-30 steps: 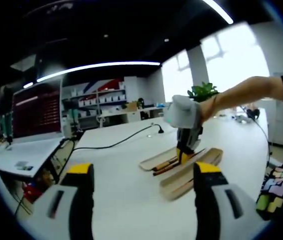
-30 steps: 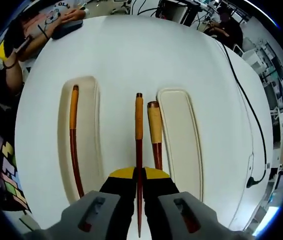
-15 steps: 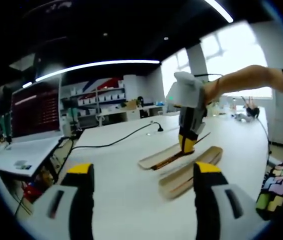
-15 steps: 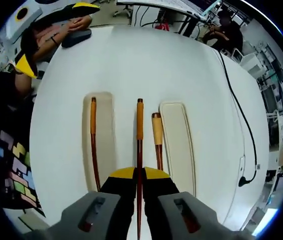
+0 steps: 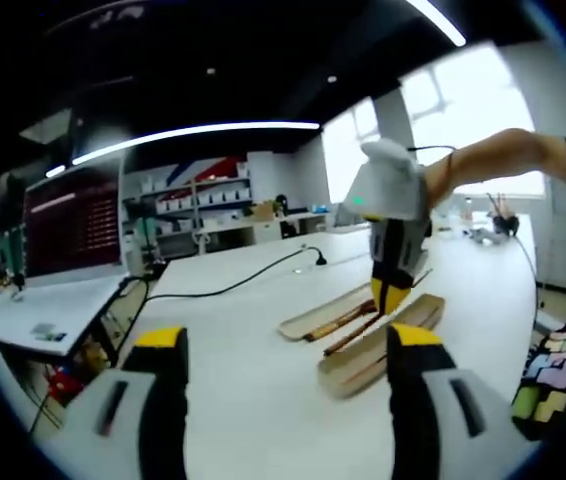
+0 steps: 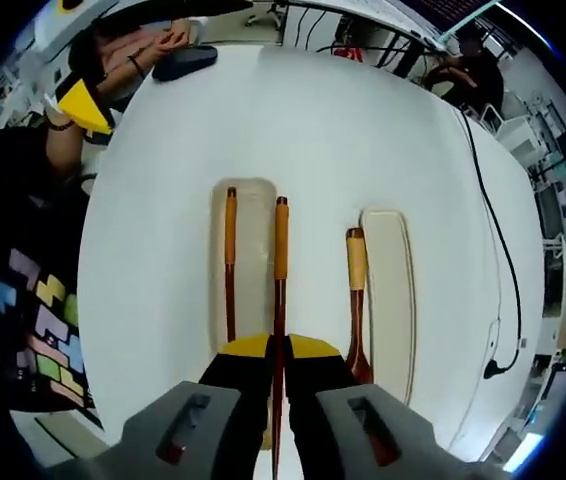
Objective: Arrange the utensils inside the cutlery case until each visible utensil rests in its matching compartment.
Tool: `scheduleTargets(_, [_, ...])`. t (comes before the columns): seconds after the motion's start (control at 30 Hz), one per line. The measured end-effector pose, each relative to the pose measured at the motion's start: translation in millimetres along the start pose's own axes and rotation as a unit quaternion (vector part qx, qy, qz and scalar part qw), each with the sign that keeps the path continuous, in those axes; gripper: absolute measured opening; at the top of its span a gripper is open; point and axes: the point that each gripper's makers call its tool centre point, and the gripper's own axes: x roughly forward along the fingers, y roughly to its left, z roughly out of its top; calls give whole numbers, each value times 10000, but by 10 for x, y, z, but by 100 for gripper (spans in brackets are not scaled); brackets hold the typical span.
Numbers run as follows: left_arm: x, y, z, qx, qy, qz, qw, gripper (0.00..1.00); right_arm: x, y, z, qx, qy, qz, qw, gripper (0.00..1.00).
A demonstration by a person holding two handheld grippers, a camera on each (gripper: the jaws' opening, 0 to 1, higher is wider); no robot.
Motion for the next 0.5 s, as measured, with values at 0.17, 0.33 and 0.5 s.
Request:
scheduleTargets(0.17, [-11, 22, 15, -6, -26, 24, 10000, 86, -19, 88, 50, -144, 1, 36, 9999, 2])
scheduleTargets(0.33, [-10, 29, 13, -5, -15, 28, 10000, 86, 37, 132, 95, -184, -22, 150, 9997, 2])
scheduleTargets(0.5, [-14, 31, 28, -13, -36, 41, 10000, 86, 121, 111, 128, -226, -59, 294, 9993, 2])
